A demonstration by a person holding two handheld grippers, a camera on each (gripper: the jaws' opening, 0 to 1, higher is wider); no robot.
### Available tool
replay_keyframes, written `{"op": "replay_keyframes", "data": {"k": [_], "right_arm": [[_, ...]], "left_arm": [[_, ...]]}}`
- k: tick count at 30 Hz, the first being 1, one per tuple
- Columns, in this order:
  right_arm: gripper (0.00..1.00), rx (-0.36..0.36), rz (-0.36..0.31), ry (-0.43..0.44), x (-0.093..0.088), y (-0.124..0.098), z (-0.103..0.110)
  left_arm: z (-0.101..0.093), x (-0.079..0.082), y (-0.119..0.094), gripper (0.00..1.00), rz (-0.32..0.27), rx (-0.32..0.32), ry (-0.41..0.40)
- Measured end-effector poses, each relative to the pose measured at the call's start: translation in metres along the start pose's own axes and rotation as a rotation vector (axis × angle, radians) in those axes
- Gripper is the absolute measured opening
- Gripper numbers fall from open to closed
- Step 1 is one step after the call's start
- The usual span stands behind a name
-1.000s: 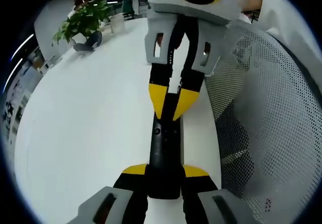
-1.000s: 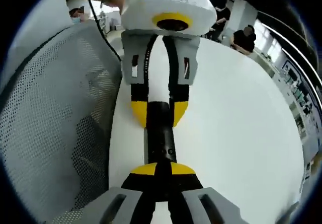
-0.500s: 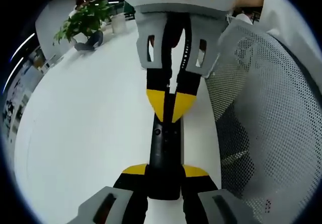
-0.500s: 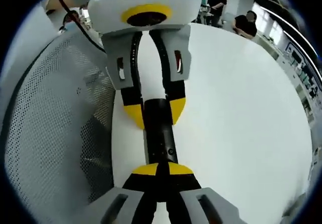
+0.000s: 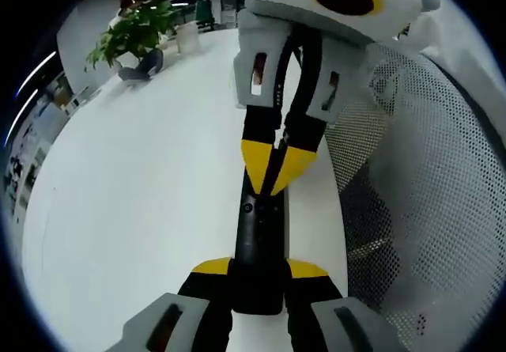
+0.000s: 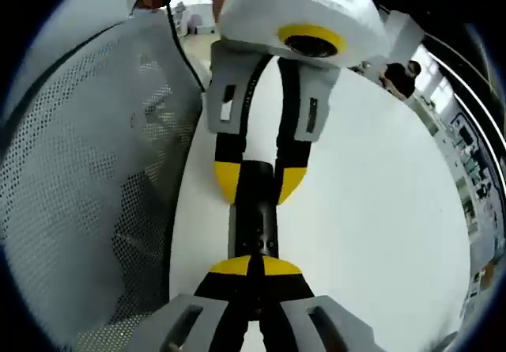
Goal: Press the specified remote control buttons in sequence, fully releasing each button before pressing the next.
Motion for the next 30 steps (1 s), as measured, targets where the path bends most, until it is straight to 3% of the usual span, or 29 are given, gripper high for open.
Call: {"op": "replay_keyframes", "data": {"k": [7, 11, 13, 17, 19, 22, 24, 30], "right_arm": [[0.00, 0.056, 0.027, 0.005, 0.003, 0.001, 0.003], [0.00, 0.093, 0.104, -0.061, 0.003, 0.004, 0.002], [0.00, 0.118, 0.142, 0.015, 0.004, 0.006, 0.001], [0.00, 0.099, 0.114, 0.009, 0.002, 0.004, 0.002], [0.00, 0.075, 0.067, 0.027, 0.001, 0.003, 0.002], [0.00, 0.071, -0.017, 0.118, -0.001, 0.001, 0.002], [0.00, 0.080, -0.036, 0.160, -0.003, 0.000, 0.002], [0.00, 0.095, -0.004, 0.149, -0.009, -0.004, 0.003]], "left_arm": [[0.001, 0.000, 0.000, 0.22, -0.008, -0.001, -0.001], [0.001, 0.000, 0.000, 0.22, 0.007, -0.002, 0.007], [0.001, 0.001, 0.001, 0.22, 0.016, -0.004, 0.011], [0.001, 0.001, 0.001, 0.22, 0.019, -0.007, 0.012], [0.001, 0.001, 0.001, 0.22, 0.017, -0.007, 0.009], [0.001, 0.001, 0.001, 0.22, 0.019, -0.006, 0.008], [0.001, 0.001, 0.001, 0.22, 0.022, -0.005, 0.009], [0.001, 0.001, 0.001, 0.22, 0.030, -0.006, 0.010]]}}
Point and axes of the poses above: the point that each gripper's makers call its tool centre point, and the gripper's own axes: y roughly forward along the fingers, z roughly to its left, x roughly out of its top, the point moved 3 cm from there along -y, roughly backward along the fingers, and after that the axes turned 8 degrees about -y, right-handed, at the moved point
